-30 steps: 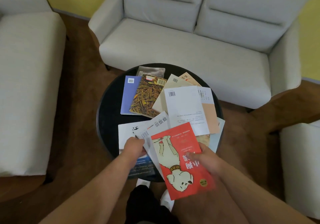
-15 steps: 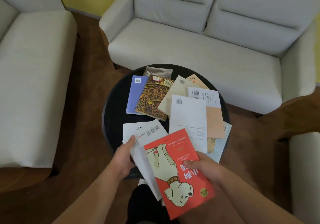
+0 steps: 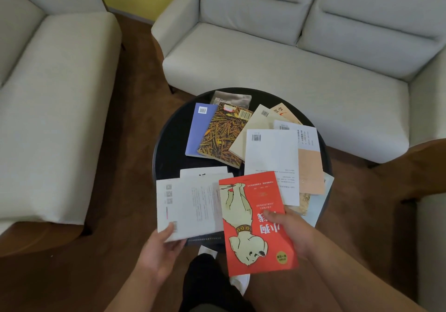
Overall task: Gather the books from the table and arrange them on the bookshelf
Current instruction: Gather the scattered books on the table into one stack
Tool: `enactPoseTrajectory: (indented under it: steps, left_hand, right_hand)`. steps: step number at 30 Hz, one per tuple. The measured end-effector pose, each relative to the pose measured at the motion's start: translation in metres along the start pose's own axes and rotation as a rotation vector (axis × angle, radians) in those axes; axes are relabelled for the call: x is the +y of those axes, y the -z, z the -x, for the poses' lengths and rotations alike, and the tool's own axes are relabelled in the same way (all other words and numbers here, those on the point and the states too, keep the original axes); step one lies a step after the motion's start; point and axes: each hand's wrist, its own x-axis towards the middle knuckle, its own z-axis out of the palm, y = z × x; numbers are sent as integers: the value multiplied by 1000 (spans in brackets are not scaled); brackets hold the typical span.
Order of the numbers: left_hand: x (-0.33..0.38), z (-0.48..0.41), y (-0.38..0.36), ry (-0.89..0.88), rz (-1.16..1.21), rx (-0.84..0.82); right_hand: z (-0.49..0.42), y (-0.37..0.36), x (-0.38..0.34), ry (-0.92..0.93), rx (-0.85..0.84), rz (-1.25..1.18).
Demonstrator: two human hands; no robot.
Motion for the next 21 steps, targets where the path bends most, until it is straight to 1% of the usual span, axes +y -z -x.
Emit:
enactPoseTrajectory:
  steps: [1, 4, 6, 7, 9, 14, 16, 17, 18, 21]
  left_hand:
    - [-2, 3, 2, 21, -106, 4]
    - [10, 7, 3, 143, -463, -78]
    - [19, 6, 2, 108, -658, -109]
    - [21, 6, 1, 69, -695, -105]
    - [15, 9, 1, 33, -655, -85]
    - [-16, 16, 9, 57, -319, -62]
    - [-23, 18, 5, 83, -244, -53]
    - [-26, 20, 3, 97, -272, -45]
    - [-29, 22, 3, 108, -356, -38]
    - [-28, 25, 5, 175, -761, -17]
  right_hand:
    - [0, 0, 0, -2, 0, -7]
    - [4, -1, -2, -2, 6, -21]
    - [6, -1, -3, -4, 19, -38]
    - [8, -1, -4, -5, 25, -50]
    - [11, -1, -6, -3, 30, -75]
    - [15, -1, -10, -11, 34, -142]
    - [14, -5, -11, -3, 38, -159]
    - [14, -7, -11, 3, 38, -161]
    - [12, -10, -11, 7, 41, -159]
    - [5, -18, -8, 26, 48, -125]
